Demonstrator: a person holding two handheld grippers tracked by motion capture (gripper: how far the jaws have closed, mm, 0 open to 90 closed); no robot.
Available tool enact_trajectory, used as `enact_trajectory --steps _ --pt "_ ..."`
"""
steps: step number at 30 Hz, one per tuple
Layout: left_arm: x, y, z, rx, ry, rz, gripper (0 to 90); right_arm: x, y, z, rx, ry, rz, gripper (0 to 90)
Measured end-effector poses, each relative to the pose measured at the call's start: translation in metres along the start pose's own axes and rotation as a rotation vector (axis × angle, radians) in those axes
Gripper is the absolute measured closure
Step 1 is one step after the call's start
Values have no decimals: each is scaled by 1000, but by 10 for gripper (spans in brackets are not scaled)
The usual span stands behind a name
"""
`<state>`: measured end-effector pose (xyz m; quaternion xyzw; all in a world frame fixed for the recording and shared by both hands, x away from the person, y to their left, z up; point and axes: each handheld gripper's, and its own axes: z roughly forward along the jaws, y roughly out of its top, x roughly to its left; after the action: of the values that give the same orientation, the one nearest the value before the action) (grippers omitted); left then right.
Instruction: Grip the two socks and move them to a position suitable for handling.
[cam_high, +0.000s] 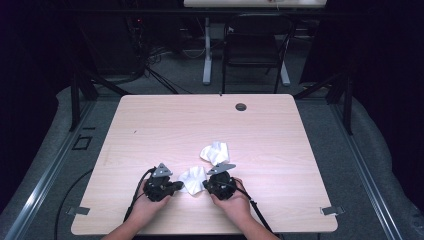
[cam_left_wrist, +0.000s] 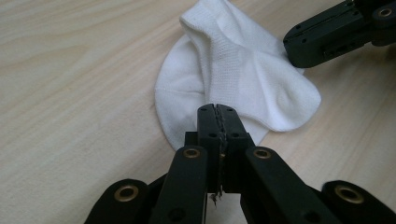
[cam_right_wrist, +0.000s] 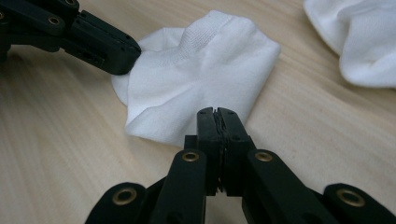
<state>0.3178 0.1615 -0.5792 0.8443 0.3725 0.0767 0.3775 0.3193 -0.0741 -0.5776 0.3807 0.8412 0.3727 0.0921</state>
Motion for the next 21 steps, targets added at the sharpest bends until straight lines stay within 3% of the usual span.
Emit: enact_trajectory --steps 4,6,11,17,21 --pt "-8 -4 -2 7 -8 6 897 5 -8 -8 13 18 17 895" --pt "-13 -8 -5 7 -33 -21 896 9 -15 -15 28 35 21 898" --pt "-18 -12 -7 3 -50 -20 893 15 -21 -21 31 44 14 899" --pt "-21 -13 -11 -34 -24 17 812 19 -23 -26 18 50 18 859" --pt "-14 -8 -23 -89 13 6 763 25 -9 -33 -51 31 -23 821"
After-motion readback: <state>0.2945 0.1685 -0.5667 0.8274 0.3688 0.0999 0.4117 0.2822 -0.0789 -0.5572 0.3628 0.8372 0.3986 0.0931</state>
